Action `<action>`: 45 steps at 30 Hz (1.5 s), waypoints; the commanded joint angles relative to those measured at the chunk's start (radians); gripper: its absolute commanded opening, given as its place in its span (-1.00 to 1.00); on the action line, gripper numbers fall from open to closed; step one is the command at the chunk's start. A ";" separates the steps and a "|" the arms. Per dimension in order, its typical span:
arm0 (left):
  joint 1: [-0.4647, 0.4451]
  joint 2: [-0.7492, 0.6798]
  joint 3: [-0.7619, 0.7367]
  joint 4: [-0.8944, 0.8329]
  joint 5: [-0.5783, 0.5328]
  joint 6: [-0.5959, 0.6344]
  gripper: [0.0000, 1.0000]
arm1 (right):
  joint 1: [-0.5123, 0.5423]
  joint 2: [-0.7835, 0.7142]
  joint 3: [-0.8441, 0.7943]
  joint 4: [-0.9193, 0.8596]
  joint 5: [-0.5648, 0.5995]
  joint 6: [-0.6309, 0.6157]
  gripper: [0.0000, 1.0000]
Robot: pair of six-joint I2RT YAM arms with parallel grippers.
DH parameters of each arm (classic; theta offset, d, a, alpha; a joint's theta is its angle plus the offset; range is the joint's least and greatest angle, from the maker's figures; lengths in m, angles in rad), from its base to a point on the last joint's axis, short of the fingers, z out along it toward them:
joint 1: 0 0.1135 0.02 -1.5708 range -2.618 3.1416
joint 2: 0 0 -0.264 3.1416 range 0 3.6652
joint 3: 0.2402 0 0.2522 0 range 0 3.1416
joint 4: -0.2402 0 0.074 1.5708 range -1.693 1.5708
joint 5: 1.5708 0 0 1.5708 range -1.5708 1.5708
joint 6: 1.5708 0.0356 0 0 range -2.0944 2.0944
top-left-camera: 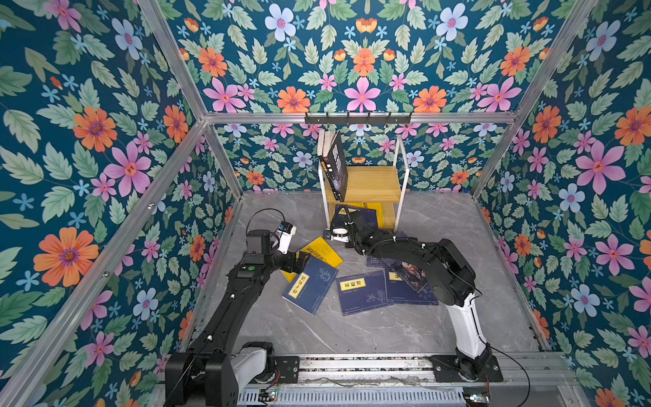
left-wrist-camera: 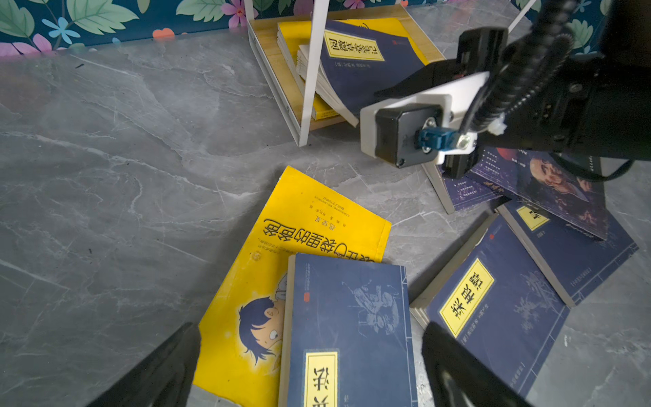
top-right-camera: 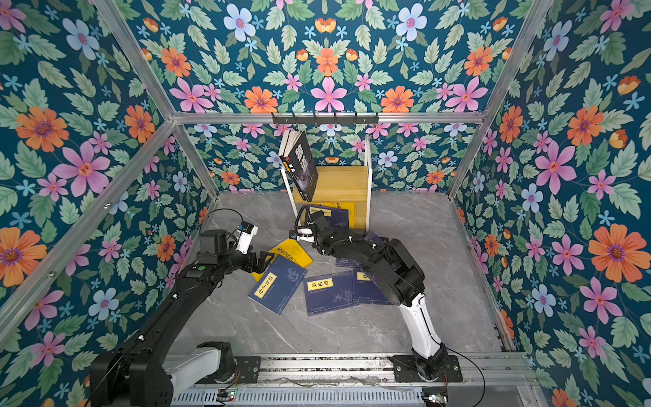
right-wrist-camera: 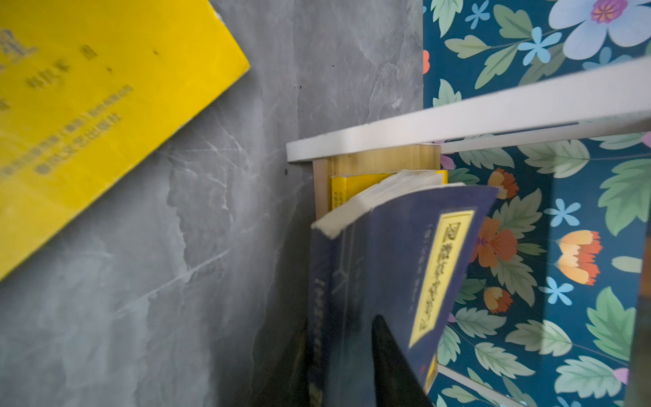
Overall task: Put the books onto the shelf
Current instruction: 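Lower the blue book onto the yellow book on the lower shelf with the right gripper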
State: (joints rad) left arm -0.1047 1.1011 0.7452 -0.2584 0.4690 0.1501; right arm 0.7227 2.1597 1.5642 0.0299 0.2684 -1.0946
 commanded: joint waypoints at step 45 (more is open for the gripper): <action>0.000 0.012 0.006 0.014 0.011 0.019 0.99 | -0.094 0.089 0.256 -0.346 -0.195 0.075 -0.06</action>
State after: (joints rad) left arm -0.1047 1.1103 0.7525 -0.2588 0.4698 0.1612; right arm 0.6327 2.2414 1.8069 -0.2943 0.0898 -1.0145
